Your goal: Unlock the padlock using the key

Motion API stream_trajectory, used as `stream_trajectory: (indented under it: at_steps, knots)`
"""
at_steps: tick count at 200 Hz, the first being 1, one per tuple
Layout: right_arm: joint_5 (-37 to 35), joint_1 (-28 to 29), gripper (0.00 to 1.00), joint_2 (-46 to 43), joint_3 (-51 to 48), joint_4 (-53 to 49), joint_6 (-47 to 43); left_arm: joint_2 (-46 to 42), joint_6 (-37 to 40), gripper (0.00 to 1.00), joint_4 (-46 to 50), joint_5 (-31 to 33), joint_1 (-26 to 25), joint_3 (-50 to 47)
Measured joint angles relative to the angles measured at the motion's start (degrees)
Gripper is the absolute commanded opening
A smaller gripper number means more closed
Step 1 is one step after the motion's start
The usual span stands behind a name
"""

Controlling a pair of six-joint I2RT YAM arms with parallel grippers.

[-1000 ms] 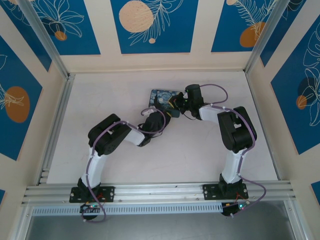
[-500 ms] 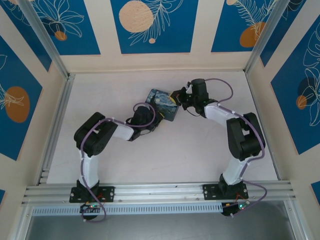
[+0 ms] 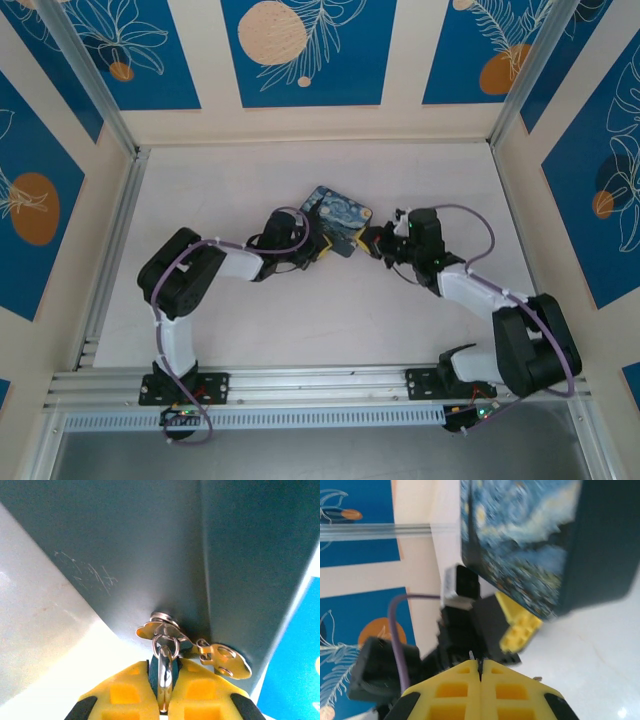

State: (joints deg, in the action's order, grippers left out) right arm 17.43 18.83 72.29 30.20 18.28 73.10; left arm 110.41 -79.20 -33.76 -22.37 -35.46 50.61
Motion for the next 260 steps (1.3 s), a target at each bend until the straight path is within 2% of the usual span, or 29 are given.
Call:
stream_trajectory:
  at_steps: [44, 106, 200, 260]
  knots:
    - [-0.5, 2.1, 0.00, -8.5, -9.4, 1.8, 3.0, -1.2, -0.4, 0.00, -0.7, -5.1, 0.2, 0.0]
    - [-1.0, 2.2, 0.00, -12.2, -11.6, 3.4, 4.5, -1.9, -1.6, 0.00, -4.5, -12.9, 0.9, 0.0]
    - [-4.0, 2.5, 0.00, -12.3, -13.3, 7.8, 6.5, -7.7, -6.4, 0.00, -9.1, -11.9, 1.1, -1.9]
    - [-5.2, 3.8, 0.00, -8.0, -12.7, 11.4, 7.8, -7.7, -7.2, 0.00, -10.8, -11.5, 1.1, -2.8]
